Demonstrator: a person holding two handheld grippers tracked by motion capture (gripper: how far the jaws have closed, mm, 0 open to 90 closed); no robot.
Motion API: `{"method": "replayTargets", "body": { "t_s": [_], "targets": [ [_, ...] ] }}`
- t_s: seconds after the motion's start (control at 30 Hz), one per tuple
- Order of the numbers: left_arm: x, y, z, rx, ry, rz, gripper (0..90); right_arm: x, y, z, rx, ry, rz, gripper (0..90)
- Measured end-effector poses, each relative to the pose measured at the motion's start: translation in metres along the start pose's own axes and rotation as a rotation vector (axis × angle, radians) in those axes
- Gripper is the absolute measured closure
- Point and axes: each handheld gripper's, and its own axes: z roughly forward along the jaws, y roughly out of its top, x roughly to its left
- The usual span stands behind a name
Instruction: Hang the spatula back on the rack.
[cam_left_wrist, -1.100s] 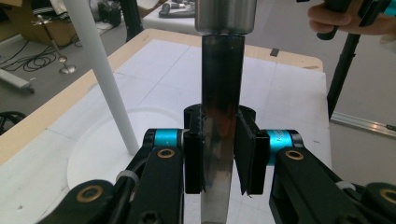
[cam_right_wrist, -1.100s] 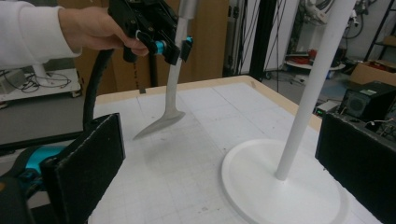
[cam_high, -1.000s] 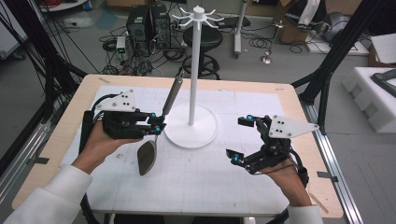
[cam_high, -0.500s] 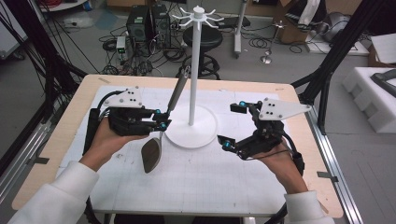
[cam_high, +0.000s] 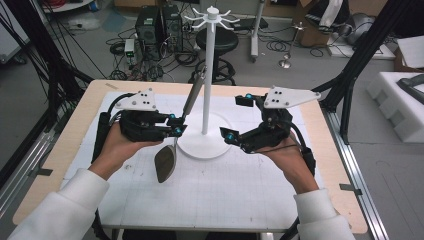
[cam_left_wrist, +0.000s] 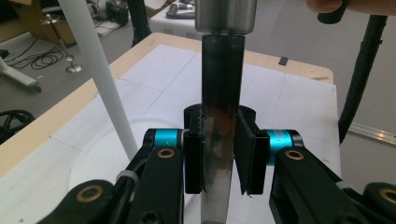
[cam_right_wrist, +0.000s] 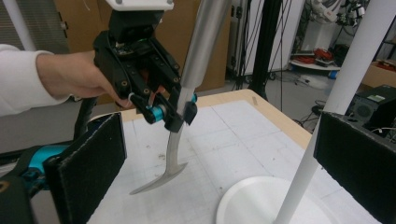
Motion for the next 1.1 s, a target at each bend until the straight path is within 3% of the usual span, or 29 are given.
{"method": "replayTargets", "body": {
  "t_s": [0.23, 0.5, 0.7, 0.77, 1.1],
  "targets": [
    [0.002, 0.0, 0.003, 0.001, 0.009, -0.005, 74.8, -0.002, 0.01, 0.008, 0.013, 0.012, 0.006, 2.7],
    [0.001, 0.002, 0.007, 0.002, 0.009, -0.008, 74.7, -0.002, 0.022, 0.018, 0.022, 0.015, -0.021, 5.8],
    [0.001, 0.002, 0.011, -0.009, 0.017, -0.021, 74.7, 0.0, 0.031, 0.026, 0.031, -0.019, -0.015, 9.1],
    [0.002, 0.002, 0.011, 0.001, 0.016, -0.013, 74.8, 0.001, 0.034, 0.029, 0.022, -0.012, -0.008, 14.1],
    [0.001, 0.002, 0.011, 0.009, 0.022, -0.008, 74.7, 0.004, 0.044, 0.044, 0.038, -0.044, 0.016, 16.1]
  ]
}}
